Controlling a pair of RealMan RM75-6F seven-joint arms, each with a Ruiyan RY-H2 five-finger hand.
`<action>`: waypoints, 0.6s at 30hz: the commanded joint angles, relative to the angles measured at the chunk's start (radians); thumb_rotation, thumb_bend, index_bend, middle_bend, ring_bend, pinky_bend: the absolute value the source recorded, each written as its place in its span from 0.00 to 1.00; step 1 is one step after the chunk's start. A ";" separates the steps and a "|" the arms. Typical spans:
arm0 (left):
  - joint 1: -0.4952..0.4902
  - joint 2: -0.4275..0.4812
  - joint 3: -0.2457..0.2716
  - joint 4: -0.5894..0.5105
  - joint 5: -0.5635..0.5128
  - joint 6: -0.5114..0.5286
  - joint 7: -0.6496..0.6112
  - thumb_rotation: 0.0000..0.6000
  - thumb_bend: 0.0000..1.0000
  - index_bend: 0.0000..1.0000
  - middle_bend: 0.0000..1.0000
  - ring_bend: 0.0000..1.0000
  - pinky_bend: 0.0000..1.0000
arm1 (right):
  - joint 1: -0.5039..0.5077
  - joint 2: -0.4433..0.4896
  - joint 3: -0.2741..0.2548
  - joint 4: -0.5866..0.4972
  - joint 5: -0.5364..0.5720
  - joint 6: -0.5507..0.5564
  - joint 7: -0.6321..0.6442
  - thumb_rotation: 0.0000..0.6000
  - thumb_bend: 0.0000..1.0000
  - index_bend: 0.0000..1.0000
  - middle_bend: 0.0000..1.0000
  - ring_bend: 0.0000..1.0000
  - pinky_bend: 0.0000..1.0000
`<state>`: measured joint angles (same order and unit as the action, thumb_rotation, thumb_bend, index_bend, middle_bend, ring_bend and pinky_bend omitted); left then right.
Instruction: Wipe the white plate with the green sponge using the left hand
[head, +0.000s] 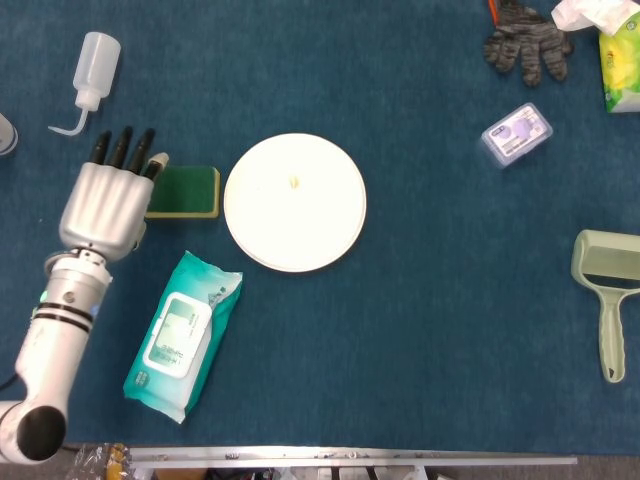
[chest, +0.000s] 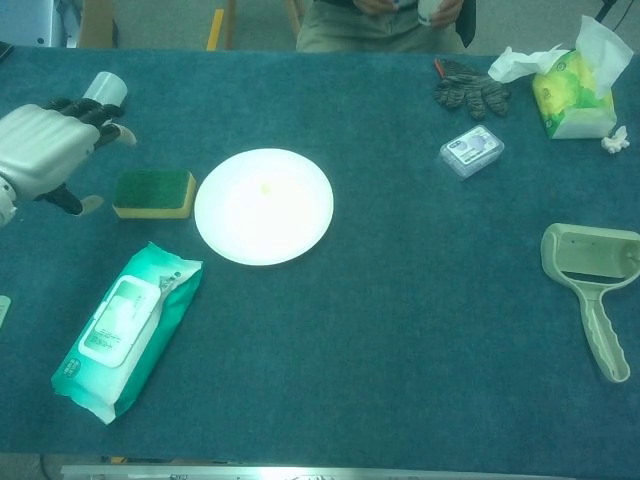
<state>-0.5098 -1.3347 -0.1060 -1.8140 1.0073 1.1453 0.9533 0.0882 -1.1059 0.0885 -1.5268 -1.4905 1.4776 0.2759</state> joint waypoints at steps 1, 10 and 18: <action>-0.033 -0.047 0.005 0.034 -0.058 0.001 0.043 1.00 0.27 0.19 0.03 0.00 0.05 | -0.001 0.001 0.000 0.003 0.001 0.001 0.004 1.00 0.39 0.39 0.39 0.24 0.45; -0.084 -0.105 0.011 0.089 -0.203 -0.002 0.098 1.00 0.27 0.12 0.00 0.00 0.05 | -0.004 0.002 0.001 0.015 0.005 -0.002 0.015 1.00 0.39 0.39 0.39 0.24 0.45; -0.123 -0.148 0.012 0.139 -0.300 0.003 0.115 1.00 0.27 0.11 0.00 0.00 0.05 | -0.005 0.002 0.001 0.026 0.007 -0.003 0.025 1.00 0.39 0.39 0.39 0.24 0.45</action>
<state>-0.6247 -1.4751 -0.0948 -1.6838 0.7170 1.1465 1.0639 0.0834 -1.1045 0.0899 -1.5016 -1.4841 1.4749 0.3005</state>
